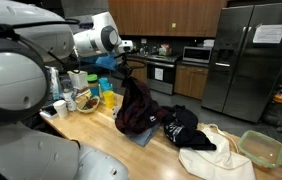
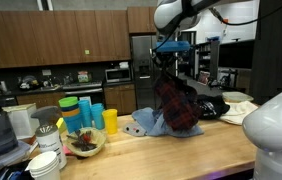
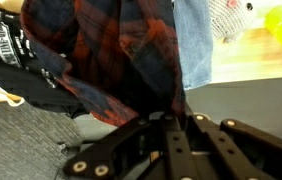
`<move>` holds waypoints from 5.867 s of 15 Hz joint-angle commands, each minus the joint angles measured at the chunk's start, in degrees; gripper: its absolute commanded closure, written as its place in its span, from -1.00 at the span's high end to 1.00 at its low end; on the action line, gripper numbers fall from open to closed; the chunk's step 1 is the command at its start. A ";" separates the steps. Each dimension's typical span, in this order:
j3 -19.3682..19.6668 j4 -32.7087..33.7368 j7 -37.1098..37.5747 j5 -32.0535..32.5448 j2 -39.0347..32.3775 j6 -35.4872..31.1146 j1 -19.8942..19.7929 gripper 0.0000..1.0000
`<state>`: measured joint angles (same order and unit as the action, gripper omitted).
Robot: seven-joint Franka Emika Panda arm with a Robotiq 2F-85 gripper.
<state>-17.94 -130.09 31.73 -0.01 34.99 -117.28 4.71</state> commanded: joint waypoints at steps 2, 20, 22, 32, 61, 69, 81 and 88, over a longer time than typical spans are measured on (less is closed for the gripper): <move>-2.96 5.75 -1.92 2.95 0.40 2.60 0.51 -0.95; -8.41 16.88 -4.51 7.87 -0.61 4.81 0.72 -0.95; -9.67 18.49 -4.68 8.57 -1.08 5.12 0.94 -0.95; -18.14 29.09 -5.37 12.13 -3.84 7.16 1.53 -0.95; -24.80 75.73 -8.09 8.56 -15.65 39.03 0.70 -0.95; -31.64 79.96 -8.29 9.88 -15.59 40.70 -4.75 -0.95; -49.24 86.68 -7.28 14.75 -17.19 44.20 -19.36 -0.95; -48.80 76.30 -4.92 11.47 -29.31 43.10 -26.25 -0.95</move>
<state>-66.13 -51.88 25.54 12.61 11.23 -72.84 -19.71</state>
